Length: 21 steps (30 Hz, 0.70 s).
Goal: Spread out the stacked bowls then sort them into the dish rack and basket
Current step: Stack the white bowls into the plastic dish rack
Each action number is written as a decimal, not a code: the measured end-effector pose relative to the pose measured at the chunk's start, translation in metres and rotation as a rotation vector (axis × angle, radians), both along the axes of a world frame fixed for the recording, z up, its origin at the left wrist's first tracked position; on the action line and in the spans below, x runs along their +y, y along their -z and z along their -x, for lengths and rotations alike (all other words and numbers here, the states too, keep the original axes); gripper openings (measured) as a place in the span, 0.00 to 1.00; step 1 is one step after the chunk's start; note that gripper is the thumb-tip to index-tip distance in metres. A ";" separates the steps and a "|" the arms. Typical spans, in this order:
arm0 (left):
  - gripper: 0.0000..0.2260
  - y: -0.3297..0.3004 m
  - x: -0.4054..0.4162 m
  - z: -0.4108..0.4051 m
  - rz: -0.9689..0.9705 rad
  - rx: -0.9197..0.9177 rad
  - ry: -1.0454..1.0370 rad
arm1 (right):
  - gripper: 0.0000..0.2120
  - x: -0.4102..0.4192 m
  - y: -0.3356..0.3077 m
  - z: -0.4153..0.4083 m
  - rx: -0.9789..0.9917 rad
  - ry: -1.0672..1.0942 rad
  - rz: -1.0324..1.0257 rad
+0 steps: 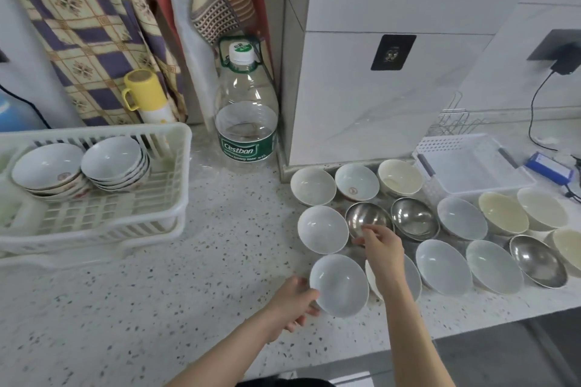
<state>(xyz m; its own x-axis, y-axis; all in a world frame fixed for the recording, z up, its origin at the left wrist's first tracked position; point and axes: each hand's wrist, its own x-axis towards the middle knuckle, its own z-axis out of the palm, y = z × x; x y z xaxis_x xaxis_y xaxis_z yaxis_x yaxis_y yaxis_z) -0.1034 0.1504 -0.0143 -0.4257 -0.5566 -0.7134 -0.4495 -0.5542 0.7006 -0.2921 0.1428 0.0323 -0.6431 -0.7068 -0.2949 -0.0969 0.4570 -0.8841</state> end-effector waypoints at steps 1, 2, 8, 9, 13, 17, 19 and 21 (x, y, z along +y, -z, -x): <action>0.09 0.002 0.001 0.002 -0.001 -0.010 -0.008 | 0.08 0.000 0.001 0.002 -0.009 -0.008 -0.005; 0.09 0.004 0.002 0.004 -0.004 -0.015 -0.017 | 0.08 0.001 0.002 0.004 -0.017 -0.014 -0.008; 0.11 0.007 0.004 0.010 0.027 0.019 -0.094 | 0.09 0.004 0.011 0.011 -0.033 -0.041 -0.033; 0.12 0.006 0.003 0.009 0.029 0.021 -0.109 | 0.10 0.004 0.012 0.011 -0.038 -0.048 -0.034; 0.14 0.002 -0.002 -0.004 0.017 0.037 -0.186 | 0.10 0.003 0.018 0.012 -0.040 -0.072 -0.053; 0.11 -0.005 -0.010 -0.028 0.037 0.033 -0.262 | 0.11 0.000 0.027 0.008 0.000 -0.090 -0.135; 0.11 -0.008 -0.014 -0.040 0.054 0.034 -0.326 | 0.12 -0.002 0.030 0.003 -0.001 -0.123 -0.203; 0.12 -0.010 -0.019 -0.050 0.077 0.024 -0.392 | 0.15 -0.004 0.032 -0.006 -0.036 -0.165 -0.279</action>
<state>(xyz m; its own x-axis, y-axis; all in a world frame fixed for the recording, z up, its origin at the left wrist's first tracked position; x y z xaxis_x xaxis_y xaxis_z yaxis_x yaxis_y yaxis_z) -0.0530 0.1310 -0.0041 -0.1869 -0.7318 -0.6554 -0.1973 -0.6256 0.7548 -0.2864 0.1387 0.0002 -0.5123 -0.6892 -0.5124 -0.1604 0.6630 -0.7313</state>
